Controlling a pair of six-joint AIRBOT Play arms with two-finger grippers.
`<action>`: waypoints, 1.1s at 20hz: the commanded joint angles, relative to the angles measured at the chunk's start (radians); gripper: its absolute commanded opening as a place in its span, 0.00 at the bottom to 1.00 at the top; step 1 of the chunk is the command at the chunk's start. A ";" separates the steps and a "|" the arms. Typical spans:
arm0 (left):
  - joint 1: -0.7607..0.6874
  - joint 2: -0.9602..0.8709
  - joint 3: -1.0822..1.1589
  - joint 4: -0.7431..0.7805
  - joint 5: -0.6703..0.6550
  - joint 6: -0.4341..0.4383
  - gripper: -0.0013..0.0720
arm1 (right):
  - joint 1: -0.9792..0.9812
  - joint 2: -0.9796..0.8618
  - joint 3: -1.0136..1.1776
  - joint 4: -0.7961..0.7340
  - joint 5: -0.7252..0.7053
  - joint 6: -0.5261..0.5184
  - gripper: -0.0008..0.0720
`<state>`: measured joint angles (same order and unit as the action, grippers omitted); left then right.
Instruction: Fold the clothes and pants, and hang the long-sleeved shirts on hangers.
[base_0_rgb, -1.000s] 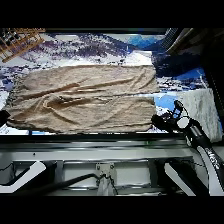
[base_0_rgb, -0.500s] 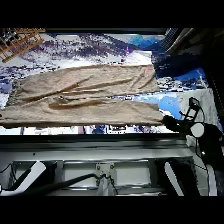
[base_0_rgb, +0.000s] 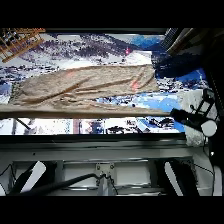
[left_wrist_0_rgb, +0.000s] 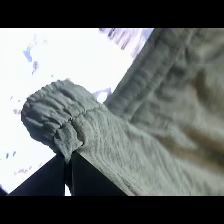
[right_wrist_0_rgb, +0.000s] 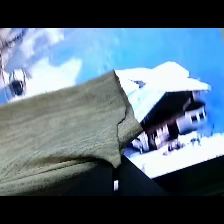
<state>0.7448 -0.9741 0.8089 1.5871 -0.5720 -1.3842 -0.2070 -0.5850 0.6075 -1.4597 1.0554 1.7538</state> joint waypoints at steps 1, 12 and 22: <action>-0.056 -0.003 0.003 -0.002 0.285 0.000 0.03 | -0.001 -0.195 0.143 -0.011 -0.103 -0.043 0.03; -0.246 -0.478 0.335 -0.002 0.445 -0.008 0.03 | 0.002 -1.015 0.879 0.023 -0.184 -0.117 0.04; -0.314 -0.877 0.690 -0.002 0.427 -0.008 0.03 | 0.002 -1.448 1.377 0.075 -0.188 -0.121 0.04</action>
<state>0.4397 -1.7714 1.4357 1.5841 -0.1425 -1.3926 -0.2054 -1.9316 1.8660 -1.3945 0.8711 1.6363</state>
